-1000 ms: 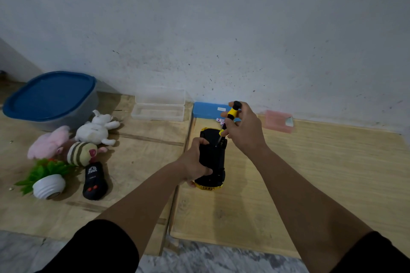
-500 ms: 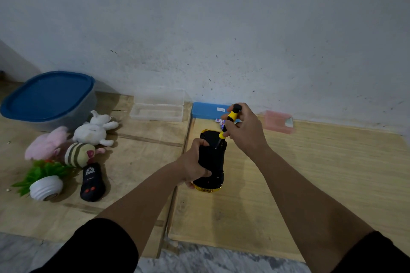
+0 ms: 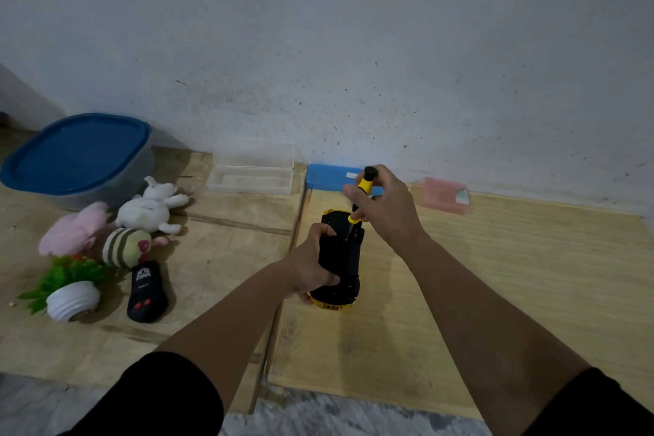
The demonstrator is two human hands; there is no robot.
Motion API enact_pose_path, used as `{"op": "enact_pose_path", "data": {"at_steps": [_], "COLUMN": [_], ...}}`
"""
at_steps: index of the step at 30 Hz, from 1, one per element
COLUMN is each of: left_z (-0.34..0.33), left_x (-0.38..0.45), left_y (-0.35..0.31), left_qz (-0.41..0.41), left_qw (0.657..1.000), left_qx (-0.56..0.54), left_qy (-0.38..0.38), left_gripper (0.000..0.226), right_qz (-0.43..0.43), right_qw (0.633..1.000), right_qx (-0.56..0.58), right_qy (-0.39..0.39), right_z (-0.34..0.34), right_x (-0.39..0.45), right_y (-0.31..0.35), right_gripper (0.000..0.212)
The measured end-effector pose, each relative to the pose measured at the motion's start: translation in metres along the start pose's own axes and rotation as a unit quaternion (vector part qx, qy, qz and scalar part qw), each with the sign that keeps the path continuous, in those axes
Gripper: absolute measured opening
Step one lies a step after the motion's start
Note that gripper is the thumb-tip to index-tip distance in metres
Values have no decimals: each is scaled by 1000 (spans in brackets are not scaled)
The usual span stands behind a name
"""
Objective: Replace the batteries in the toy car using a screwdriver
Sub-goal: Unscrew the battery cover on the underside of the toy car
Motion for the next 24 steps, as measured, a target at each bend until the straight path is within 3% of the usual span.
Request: {"op": "enact_pose_path", "data": {"at_steps": [7, 11, 17, 24], "left_z": [15, 19, 18, 21], "left_x": [1, 2, 5, 4], "left_y": [10, 10, 11, 11], "left_qz": [3, -4, -9, -27], "left_qw": [999, 999, 998, 997], "left_qx": [6, 6, 4, 18], "left_qy": [-34, -41, -58, -69], "left_gripper": [68, 71, 75, 81], "right_qz": [14, 24, 58, 18], "right_qw": [1000, 1000, 996, 998], "right_qx": [-3, -15, -60, -47], "right_qy": [3, 3, -6, -36], "right_z": [-3, -3, -6, -2], "right_x": [0, -1, 0, 2], "right_y": [2, 1, 9, 3], "right_gripper": [22, 11, 21, 31]}}
Point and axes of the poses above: each hand's wrist, its own x-axis towards the middle knuckle, its own z-axis out of the back of the hand, y = z × x, the point moved 5 cm from there along x, towards the middle knuckle, and after that the axes turned 1 degree about -y, right-handed, at the moved point
